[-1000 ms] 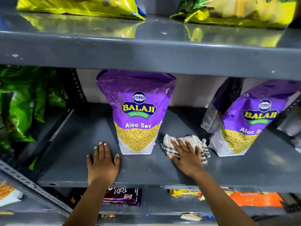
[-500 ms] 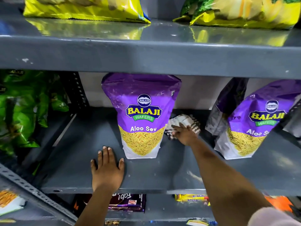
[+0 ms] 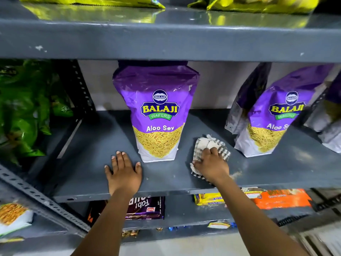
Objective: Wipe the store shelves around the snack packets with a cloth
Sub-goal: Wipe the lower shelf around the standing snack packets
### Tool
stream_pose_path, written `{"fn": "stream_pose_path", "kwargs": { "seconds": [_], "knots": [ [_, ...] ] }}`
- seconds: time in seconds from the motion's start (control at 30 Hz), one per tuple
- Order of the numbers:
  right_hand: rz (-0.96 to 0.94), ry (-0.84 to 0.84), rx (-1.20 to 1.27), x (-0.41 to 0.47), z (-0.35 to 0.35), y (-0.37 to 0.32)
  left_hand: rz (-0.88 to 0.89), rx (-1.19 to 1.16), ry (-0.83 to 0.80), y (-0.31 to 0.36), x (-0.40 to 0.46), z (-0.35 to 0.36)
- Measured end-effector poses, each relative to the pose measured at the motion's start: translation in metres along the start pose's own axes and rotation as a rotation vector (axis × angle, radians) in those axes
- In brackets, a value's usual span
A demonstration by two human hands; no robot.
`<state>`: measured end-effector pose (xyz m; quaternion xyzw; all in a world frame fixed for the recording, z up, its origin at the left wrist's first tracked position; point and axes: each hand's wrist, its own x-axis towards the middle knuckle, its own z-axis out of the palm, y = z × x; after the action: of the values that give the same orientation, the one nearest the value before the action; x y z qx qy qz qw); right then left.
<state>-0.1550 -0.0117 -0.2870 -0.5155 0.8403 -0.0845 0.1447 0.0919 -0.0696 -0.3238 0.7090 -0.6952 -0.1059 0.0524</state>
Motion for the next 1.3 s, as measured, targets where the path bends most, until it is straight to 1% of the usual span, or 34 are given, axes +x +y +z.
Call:
{"fn": "stream_pose_path", "kwargs": {
  "seconds": [0.07,0.13,0.2,0.23,0.27,0.33,0.4,0.47,0.53,0.6,0.63,0.67,0.7,0.73,0.77,0.8,0.83,0.87,0.9,0.93,1.0,1.03,1.1,1.13,1.17,1.2,1.23,1.27,1.3],
  "knots": [
    [0.045,0.033,0.028,-0.001,-0.008,0.001,0.005,0.010,-0.002,-0.001,-0.001,0.001],
    [0.089,0.136,0.141,-0.005,-0.012,-0.002,0.012,0.012,0.006,-0.001,0.000,0.003],
    [0.038,0.253,0.254,-0.019,-0.004,-0.028,0.013,0.010,0.013,-0.002,0.002,0.005],
    [-0.030,0.255,0.240,-0.028,0.008,-0.044,0.011,0.011,0.011,-0.002,0.002,0.006],
    [-0.098,0.207,0.203,-0.038,0.024,-0.060,0.008,0.014,0.004,-0.003,0.002,0.006],
    [-0.171,0.082,0.128,-0.057,0.052,-0.074,0.016,0.021,0.007,-0.004,0.002,0.007],
    [-0.185,0.112,0.068,-0.057,0.059,-0.054,0.022,0.025,0.012,-0.005,0.003,0.007],
    [-0.121,0.158,0.005,-0.057,0.049,-0.021,0.019,0.031,-0.003,-0.004,0.001,0.006],
    [-0.064,0.279,-0.007,-0.062,0.034,0.009,0.019,0.026,0.000,-0.003,0.001,0.005],
    [0.045,0.388,0.050,-0.069,0.020,0.037,0.017,0.022,-0.003,-0.003,0.002,0.005],
    [0.123,0.412,0.085,-0.073,0.015,0.047,0.014,0.021,-0.004,-0.002,0.001,0.005],
    [0.183,0.438,0.140,-0.076,0.012,0.050,0.014,0.019,-0.004,-0.001,0.001,0.005],
    [0.196,0.475,0.210,-0.078,0.012,0.042,0.014,0.016,-0.005,-0.001,0.001,0.005],
    [0.140,0.502,0.262,-0.077,0.014,0.026,0.013,0.013,-0.005,-0.001,0.001,0.006],
    [0.018,0.509,0.259,-0.075,0.021,0.005,0.009,0.015,-0.004,-0.001,0.001,0.005],
    [-0.128,0.469,0.193,-0.072,0.031,-0.016,0.008,0.022,-0.005,-0.001,0.001,0.004],
    [-0.246,0.383,0.133,-0.071,0.043,-0.033,0.008,0.027,-0.006,-0.001,0.000,0.004],
    [-0.298,0.272,0.104,-0.068,0.051,-0.042,0.009,0.030,-0.003,-0.002,0.000,0.004],
    [-0.278,0.197,0.059,-0.061,0.052,-0.038,0.015,0.035,0.003,-0.003,0.001,0.004],
    [-0.211,0.175,0.010,-0.051,0.049,-0.023,0.018,0.039,0.008,-0.003,0.001,0.004],
    [-0.016,0.205,-0.085,-0.049,0.036,0.018,0.010,0.035,-0.003,-0.002,0.000,0.003],
    [0.083,0.250,-0.096,-0.051,0.027,0.040,0.009,0.029,-0.005,-0.002,0.000,0.003],
    [0.273,0.375,0.003,-0.062,0.007,0.075,0.013,0.025,0.003,-0.001,0.001,0.003],
    [0.350,0.440,0.079,-0.066,0.000,0.080,0.012,0.029,0.003,-0.001,0.002,0.003],
    [0.382,0.503,0.144,-0.066,-0.004,0.075,0.011,0.034,0.001,-0.001,0.002,0.004],
    [0.339,0.541,0.177,-0.062,-0.005,0.060,0.010,0.033,-0.002,0.000,0.001,0.005],
    [0.233,0.526,0.158,-0.055,-0.001,0.040,0.010,0.031,-0.002,-0.001,0.001,0.005],
    [0.077,0.459,0.111,-0.049,0.007,0.015,0.010,0.033,0.001,-0.002,0.002,0.005],
    [-0.071,0.342,0.067,-0.043,0.017,-0.006,0.009,0.039,0.004,-0.001,0.002,0.005]
  ]
}}
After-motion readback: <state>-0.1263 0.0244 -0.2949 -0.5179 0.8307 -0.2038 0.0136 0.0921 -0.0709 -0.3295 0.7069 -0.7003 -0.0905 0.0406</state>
